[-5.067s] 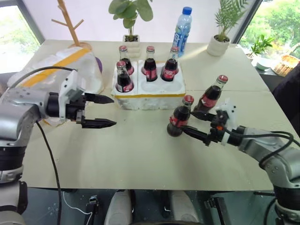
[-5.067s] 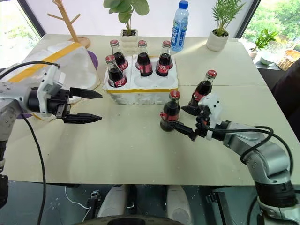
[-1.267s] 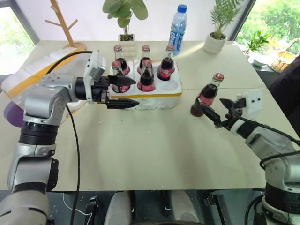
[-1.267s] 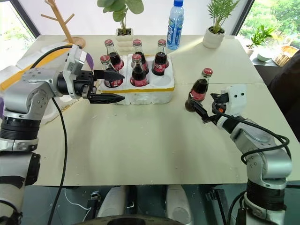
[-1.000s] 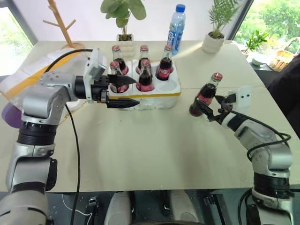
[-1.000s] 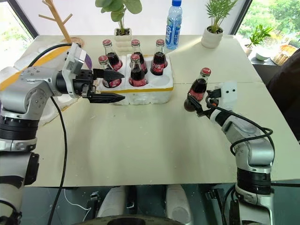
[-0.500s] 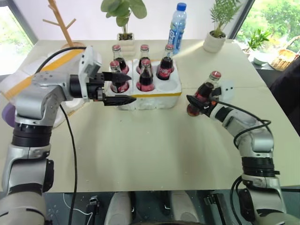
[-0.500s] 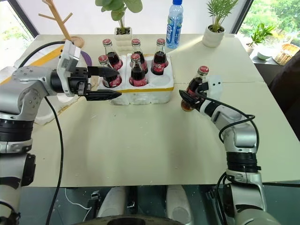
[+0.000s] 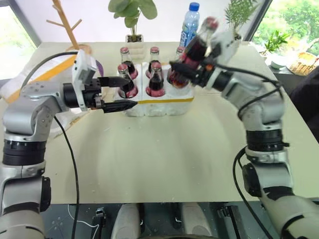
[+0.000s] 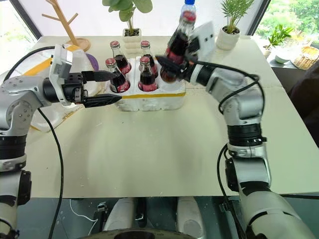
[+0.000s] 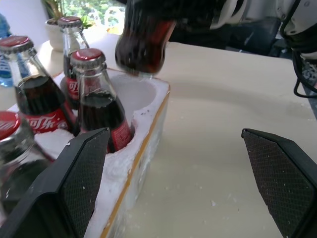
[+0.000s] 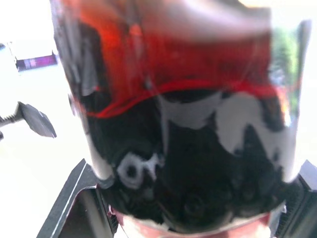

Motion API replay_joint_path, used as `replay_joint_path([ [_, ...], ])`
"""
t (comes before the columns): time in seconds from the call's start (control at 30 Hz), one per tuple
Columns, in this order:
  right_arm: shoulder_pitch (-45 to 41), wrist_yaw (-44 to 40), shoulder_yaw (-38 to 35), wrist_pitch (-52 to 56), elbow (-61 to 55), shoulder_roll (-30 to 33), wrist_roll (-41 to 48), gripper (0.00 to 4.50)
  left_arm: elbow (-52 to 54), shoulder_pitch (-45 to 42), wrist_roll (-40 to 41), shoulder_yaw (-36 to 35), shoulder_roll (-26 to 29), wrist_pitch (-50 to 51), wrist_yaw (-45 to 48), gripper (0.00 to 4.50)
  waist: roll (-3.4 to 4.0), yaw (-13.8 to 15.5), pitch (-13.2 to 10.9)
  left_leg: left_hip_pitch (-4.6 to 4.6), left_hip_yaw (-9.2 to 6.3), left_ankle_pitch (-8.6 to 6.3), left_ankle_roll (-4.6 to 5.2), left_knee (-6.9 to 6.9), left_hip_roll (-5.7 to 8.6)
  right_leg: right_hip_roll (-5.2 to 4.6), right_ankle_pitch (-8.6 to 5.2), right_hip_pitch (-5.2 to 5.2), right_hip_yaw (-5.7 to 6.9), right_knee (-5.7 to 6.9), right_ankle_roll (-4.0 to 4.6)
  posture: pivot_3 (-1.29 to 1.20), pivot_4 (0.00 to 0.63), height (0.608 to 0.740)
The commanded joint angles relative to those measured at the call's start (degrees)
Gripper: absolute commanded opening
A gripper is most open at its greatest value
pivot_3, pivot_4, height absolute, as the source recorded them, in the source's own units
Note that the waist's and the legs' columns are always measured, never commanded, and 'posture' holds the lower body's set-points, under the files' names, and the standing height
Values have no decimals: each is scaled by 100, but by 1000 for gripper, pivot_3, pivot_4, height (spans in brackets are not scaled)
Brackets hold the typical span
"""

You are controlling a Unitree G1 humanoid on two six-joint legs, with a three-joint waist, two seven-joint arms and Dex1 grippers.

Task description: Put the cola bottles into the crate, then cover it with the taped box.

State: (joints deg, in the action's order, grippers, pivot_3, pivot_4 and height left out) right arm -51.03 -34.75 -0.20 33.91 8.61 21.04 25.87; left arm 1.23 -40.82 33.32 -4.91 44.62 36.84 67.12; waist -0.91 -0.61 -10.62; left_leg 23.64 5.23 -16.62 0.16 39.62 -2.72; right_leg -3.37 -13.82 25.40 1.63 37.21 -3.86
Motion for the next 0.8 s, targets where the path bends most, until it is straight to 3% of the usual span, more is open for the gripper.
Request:
replay_joint_path([
  [0.03,-129,-200,239,-632,70,-127,-348,2876,306,70,178,-289,139,43,-71,4500,0,-19,0,3,0,0,0,0,0,0,0,3,0,-2,0,0,150,740],
  [0.5,-73,-254,366,-1215,1474,-369,-1102,2876,864,717,536,-902,578,411,-413,4500,-2,-54,1,-4,0,2,-4,-3,-6,6,0,2,-1,0,0,0,150,740],
  [0.6,-61,-295,295,-1108,1480,-389,-1071,4327,993,837,633,-1020,704,515,-447,4500,-3,-55,2,-11,1,2,-4,-3,-7,5,0,-3,-1,3,1,0,150,740],
  [0.7,34,-501,226,-869,1039,-274,-911,4430,1204,1036,747,-1253,884,634,-503,4500,-2,-51,2,-15,-1,3,-6,-3,-8,5,0,-7,-1,5,1,0,150,740],
  [0.8,302,-1170,7,-154,-31,106,-197,4430,1562,1449,924,-1789,1129,814,-611,4500,-2,-44,2,-14,-1,3,-5,-7,-11,4,0,-5,-1,1,1,0,150,740],
])
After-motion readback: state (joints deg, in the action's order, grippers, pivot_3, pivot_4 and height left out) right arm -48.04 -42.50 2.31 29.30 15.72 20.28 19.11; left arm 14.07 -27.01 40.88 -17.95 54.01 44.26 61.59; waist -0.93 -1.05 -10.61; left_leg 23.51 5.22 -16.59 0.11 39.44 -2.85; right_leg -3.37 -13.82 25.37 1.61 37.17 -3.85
